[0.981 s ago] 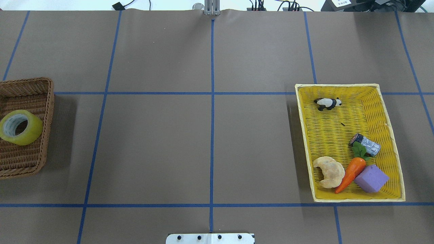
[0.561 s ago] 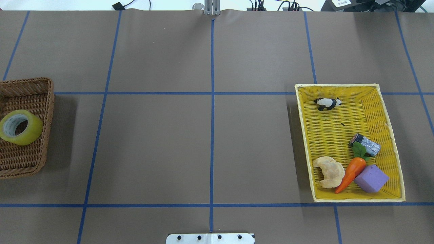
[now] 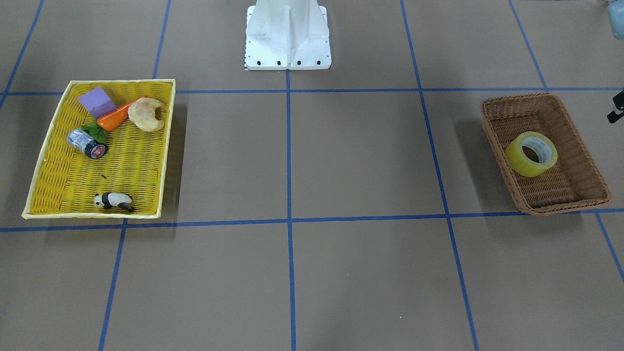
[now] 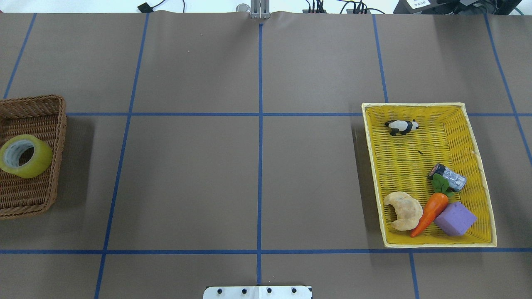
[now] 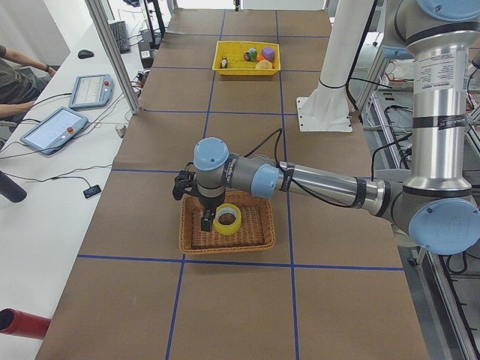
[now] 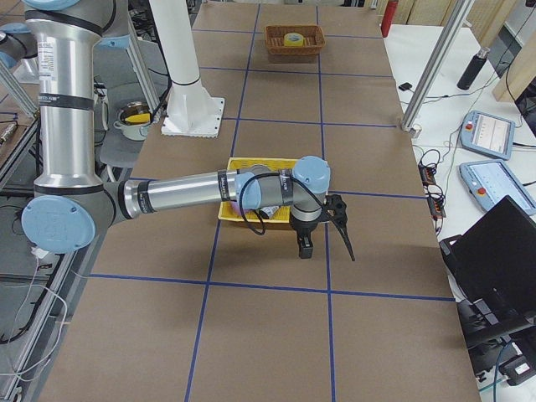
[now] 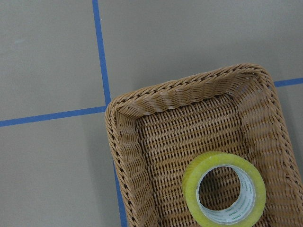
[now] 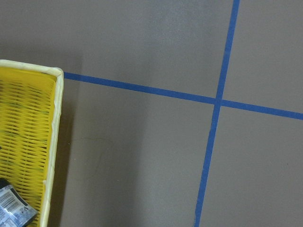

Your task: Move tape to another basket

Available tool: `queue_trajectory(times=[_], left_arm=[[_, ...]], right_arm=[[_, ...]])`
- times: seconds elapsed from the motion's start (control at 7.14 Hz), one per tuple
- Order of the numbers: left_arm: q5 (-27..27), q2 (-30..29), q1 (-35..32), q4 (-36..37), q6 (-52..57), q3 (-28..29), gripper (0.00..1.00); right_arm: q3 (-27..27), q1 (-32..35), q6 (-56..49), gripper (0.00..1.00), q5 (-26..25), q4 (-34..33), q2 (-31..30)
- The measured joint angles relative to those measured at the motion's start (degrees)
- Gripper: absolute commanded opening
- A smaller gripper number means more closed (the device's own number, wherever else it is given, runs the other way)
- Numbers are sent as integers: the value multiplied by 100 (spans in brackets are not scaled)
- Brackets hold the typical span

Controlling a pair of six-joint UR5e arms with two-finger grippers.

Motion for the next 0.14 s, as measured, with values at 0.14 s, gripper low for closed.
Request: queue_trajectory(times=[0.14], left_arm=[[-3,-3,3,-4,-1,-11,98]], right_arm=[[0,0,1,100,2,4,-1]])
